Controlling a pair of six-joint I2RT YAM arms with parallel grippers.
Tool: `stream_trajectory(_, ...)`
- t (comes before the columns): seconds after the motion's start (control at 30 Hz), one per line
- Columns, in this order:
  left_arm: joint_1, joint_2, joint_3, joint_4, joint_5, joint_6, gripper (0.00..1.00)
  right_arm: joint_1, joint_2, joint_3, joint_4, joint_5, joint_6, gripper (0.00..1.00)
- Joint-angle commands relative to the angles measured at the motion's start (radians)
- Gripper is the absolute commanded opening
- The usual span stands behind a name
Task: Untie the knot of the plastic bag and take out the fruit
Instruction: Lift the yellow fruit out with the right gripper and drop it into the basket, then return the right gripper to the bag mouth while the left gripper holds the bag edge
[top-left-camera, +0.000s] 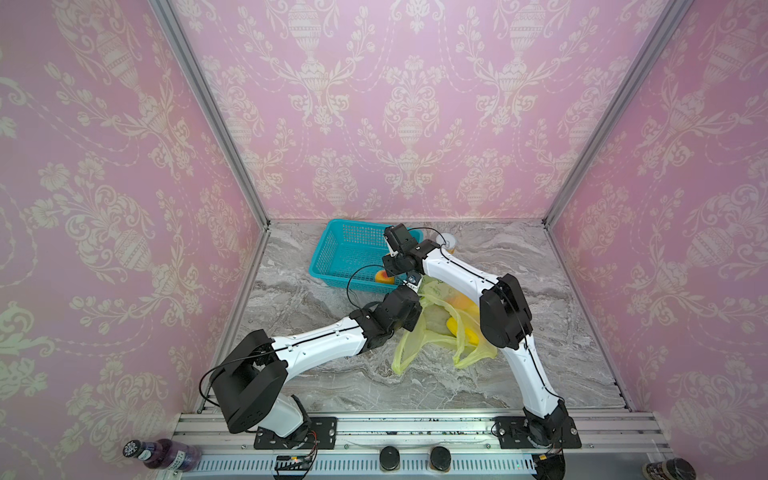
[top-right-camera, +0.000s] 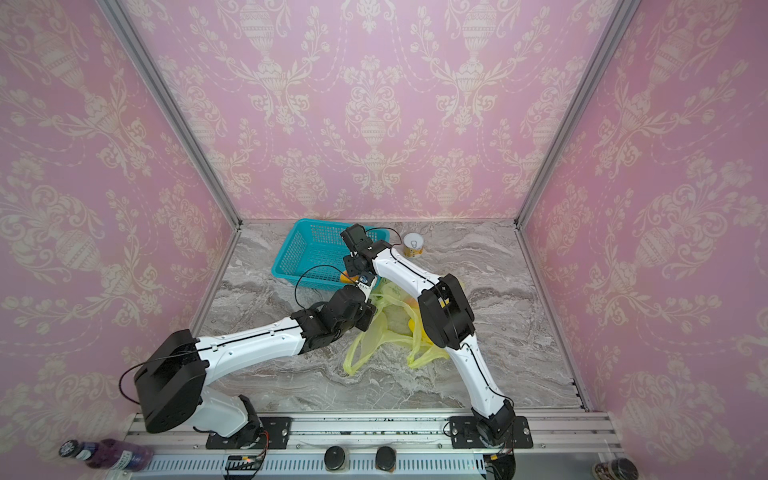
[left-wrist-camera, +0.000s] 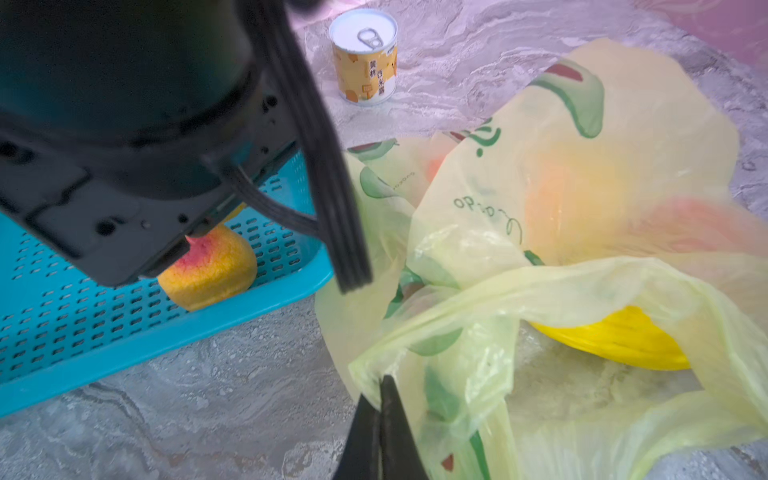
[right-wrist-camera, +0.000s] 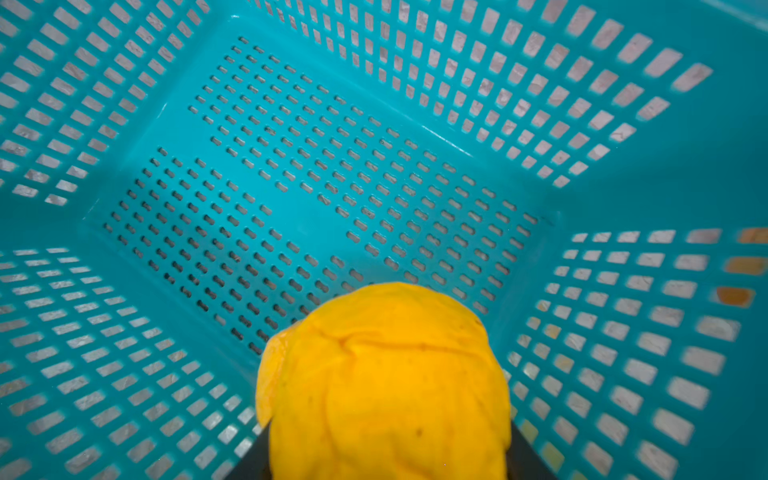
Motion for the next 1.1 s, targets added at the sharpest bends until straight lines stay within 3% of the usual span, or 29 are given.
stream_trajectory(0.0, -0.011, -0.024, 0.020, 0.036, 0.024, 0.006, 0.00, 0.007, 0.033, 0.046, -0.062, 0.000, -0.027, 0.47)
stream_trajectory(0.07, -0.011, -0.026, 0.009, 0.049, 0.034, 0.008, 0.00, 0.004, 0.043, 0.056, -0.068, 0.001, -0.028, 0.51)
stream_trajectory(0.17, -0.012, -0.035, -0.012, 0.078, 0.035, 0.002, 0.00, 0.004, 0.017, 0.024, -0.051, -0.022, -0.033, 0.65)
stream_trajectory(0.33, -0.011, -0.040, -0.020, 0.075, 0.024, 0.001, 0.00, 0.006, -0.142, -0.163, 0.058, -0.043, -0.033, 0.86)
stream_trajectory(0.57, -0.006, -0.051, -0.032, 0.096, 0.028, -0.011, 0.00, 0.006, -0.440, -0.441, 0.148, 0.016, -0.008, 0.98)
stream_trajectory(0.63, -0.005, -0.051, -0.022, 0.090, 0.040, -0.020, 0.00, 0.006, -0.566, -0.586, 0.225, 0.029, 0.027, 0.98)
stream_trajectory(0.8, -0.001, -0.049, -0.038, 0.093, 0.035, -0.025, 0.00, 0.007, -0.873, -0.944, 0.370, 0.095, 0.123, 0.94)
stream_trajectory(0.93, 0.015, -0.062, -0.061, 0.099, 0.040, -0.046, 0.00, 0.030, -1.102, -1.111, 0.379, 0.071, 0.152, 0.74)
stream_trajectory(1.07, 0.044, -0.069, -0.054, 0.112, 0.097, -0.087, 0.00, 0.136, -1.286, -1.243, 0.346, 0.096, 0.173, 0.57)
